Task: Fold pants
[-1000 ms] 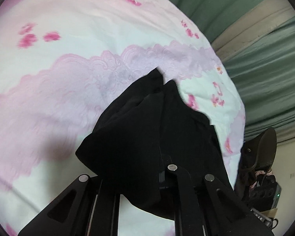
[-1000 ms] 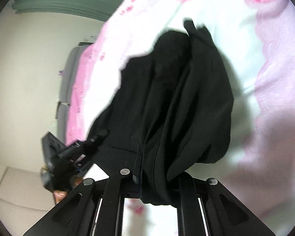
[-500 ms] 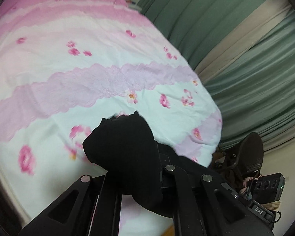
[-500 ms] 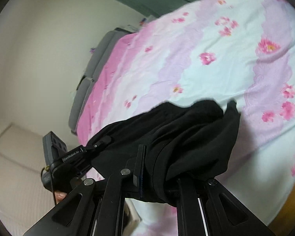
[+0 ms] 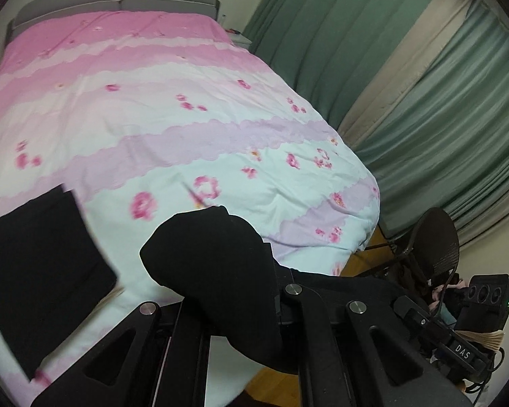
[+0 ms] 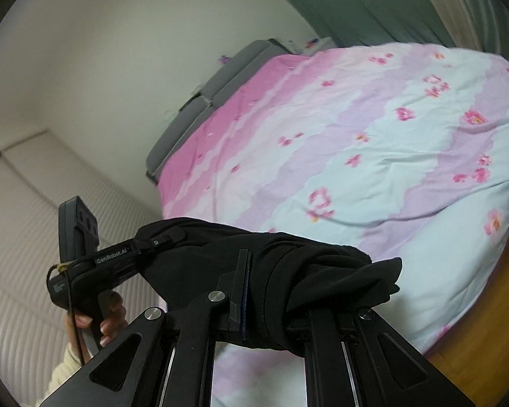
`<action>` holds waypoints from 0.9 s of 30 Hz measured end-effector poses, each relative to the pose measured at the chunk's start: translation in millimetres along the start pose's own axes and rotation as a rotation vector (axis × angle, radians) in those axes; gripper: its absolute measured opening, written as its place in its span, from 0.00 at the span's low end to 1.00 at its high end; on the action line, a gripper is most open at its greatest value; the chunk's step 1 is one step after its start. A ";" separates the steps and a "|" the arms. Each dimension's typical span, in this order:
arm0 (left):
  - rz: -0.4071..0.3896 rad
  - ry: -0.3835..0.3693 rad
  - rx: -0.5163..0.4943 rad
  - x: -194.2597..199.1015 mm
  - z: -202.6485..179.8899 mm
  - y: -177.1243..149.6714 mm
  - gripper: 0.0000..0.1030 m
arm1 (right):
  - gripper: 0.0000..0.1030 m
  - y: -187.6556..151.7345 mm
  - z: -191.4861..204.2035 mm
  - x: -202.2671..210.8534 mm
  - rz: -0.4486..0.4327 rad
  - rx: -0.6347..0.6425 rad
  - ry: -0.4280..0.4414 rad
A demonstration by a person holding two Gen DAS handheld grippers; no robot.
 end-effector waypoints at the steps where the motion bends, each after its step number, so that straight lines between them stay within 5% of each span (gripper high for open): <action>1: -0.006 0.002 0.003 13.6 6.0 -1.4 0.09 | 0.11 -5.3 11.8 3.6 0.002 0.010 0.009; 8: -0.049 0.031 -0.014 101.1 59.5 1.4 0.09 | 0.11 -33.2 95.1 4.6 0.022 0.075 0.086; 14: -0.019 0.009 -0.042 136.9 136.0 24.5 0.09 | 0.11 -53.7 162.1 -35.3 0.033 0.067 0.118; 22: 0.072 -0.033 -0.023 124.1 230.8 84.2 0.09 | 0.11 -76.3 222.2 -122.5 0.035 -0.017 0.063; 27: 0.095 -0.048 -0.053 91.1 256.7 124.8 0.09 | 0.11 -65.2 239.1 -177.1 0.043 -0.018 -0.017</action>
Point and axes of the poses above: each gripper's, at about its wrist camera, not at the fingertips, and x roughly against the way its jaws point, z to its left, y to its top, the point moved 3 cm from there along -x, roughly the way its jaws point, and after that the axes turned 4 degrees about x, right-handed, at the moved point
